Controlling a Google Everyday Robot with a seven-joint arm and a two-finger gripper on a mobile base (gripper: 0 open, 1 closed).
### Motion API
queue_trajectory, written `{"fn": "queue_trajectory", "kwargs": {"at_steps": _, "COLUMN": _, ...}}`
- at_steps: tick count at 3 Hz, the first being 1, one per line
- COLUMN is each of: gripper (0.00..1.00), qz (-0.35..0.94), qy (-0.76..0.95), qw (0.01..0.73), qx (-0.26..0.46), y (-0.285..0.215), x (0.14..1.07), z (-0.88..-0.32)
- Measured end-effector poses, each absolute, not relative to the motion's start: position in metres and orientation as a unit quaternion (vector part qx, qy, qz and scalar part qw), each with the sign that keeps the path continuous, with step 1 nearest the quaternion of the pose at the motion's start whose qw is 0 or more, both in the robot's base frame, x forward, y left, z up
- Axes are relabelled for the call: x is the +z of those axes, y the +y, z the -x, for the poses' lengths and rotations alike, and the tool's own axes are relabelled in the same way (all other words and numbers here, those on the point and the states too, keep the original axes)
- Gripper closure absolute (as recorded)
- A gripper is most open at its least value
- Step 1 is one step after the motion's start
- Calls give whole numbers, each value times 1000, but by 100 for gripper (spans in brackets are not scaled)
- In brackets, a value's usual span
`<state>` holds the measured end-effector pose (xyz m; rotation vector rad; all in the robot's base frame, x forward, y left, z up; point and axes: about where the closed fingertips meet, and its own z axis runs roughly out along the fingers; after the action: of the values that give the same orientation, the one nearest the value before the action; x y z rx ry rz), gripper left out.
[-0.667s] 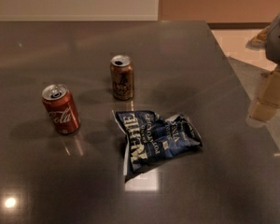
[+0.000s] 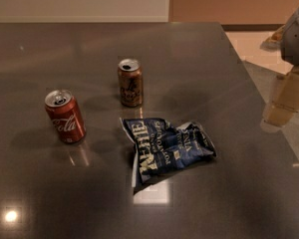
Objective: Pick orange can
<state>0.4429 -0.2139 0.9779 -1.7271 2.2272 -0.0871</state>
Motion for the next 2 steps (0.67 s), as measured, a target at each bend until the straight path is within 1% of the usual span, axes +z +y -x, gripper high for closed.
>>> {"fn": "queue_trajectory", "kwargs": {"at_steps": 1, "gripper": 0, "qz": 612, "qy": 771, "qw": 176, "qx": -4, "y": -196, "x": 974, "z": -472}}
{"fn": "queue_trajectory", "kwargs": {"at_steps": 2, "gripper": 0, "qz": 629, "qy": 752, "qw": 198, "qx": 29, "y": -166, "x": 964, "z": -508}}
